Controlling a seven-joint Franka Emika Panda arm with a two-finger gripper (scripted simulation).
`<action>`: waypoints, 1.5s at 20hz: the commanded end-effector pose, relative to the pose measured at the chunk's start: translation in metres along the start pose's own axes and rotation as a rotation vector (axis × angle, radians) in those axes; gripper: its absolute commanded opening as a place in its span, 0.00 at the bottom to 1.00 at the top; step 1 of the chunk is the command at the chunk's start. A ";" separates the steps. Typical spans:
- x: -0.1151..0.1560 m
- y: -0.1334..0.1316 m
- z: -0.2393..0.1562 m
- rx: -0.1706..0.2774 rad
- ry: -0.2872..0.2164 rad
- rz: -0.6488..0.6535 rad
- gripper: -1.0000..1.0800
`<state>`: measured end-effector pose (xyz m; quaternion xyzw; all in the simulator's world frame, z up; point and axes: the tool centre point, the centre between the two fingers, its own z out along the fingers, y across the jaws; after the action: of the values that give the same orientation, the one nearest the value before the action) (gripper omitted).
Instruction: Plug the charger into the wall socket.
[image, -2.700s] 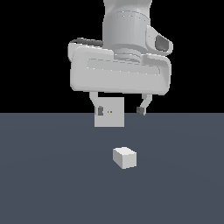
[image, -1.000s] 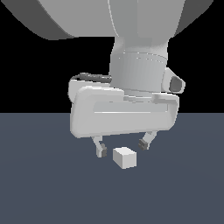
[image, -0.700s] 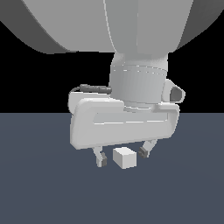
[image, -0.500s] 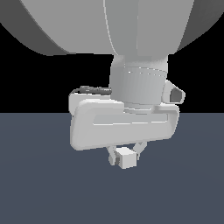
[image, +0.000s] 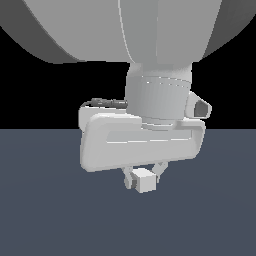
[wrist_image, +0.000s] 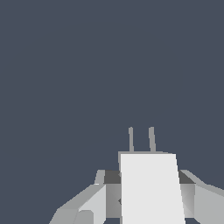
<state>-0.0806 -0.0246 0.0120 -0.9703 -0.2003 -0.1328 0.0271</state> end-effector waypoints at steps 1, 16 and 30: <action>0.001 -0.001 -0.001 -0.001 0.001 0.004 0.00; 0.041 -0.009 -0.021 -0.045 0.006 0.171 0.00; 0.098 -0.008 -0.048 -0.113 0.005 0.407 0.00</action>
<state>-0.0133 0.0146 0.0807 -0.9904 -0.0045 -0.1382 0.0014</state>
